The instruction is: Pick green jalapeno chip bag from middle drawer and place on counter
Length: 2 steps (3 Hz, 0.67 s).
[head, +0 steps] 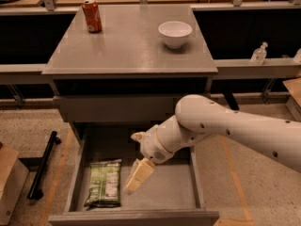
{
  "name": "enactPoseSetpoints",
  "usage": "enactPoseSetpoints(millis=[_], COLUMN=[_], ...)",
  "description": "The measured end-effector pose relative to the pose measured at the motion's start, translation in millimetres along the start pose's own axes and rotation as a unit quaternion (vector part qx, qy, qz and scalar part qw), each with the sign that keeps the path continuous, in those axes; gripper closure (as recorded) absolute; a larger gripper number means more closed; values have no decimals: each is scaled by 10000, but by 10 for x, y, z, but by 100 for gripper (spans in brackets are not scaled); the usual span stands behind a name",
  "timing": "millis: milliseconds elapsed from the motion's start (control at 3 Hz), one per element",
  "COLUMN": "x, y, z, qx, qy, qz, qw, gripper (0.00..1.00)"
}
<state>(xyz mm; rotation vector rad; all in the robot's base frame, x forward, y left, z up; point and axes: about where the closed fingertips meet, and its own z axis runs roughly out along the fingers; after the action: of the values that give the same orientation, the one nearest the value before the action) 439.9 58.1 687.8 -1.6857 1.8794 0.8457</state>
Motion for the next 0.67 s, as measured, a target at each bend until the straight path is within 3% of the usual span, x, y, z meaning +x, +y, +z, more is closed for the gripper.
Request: enactPoseSetpoints(millis=[333,667], x=[27,24], y=[-60,-118], z=[75,262], qx=[34,-94], qy=[-70,-257], qz=[61,91], qw=[10000,9996], gripper=[0,0])
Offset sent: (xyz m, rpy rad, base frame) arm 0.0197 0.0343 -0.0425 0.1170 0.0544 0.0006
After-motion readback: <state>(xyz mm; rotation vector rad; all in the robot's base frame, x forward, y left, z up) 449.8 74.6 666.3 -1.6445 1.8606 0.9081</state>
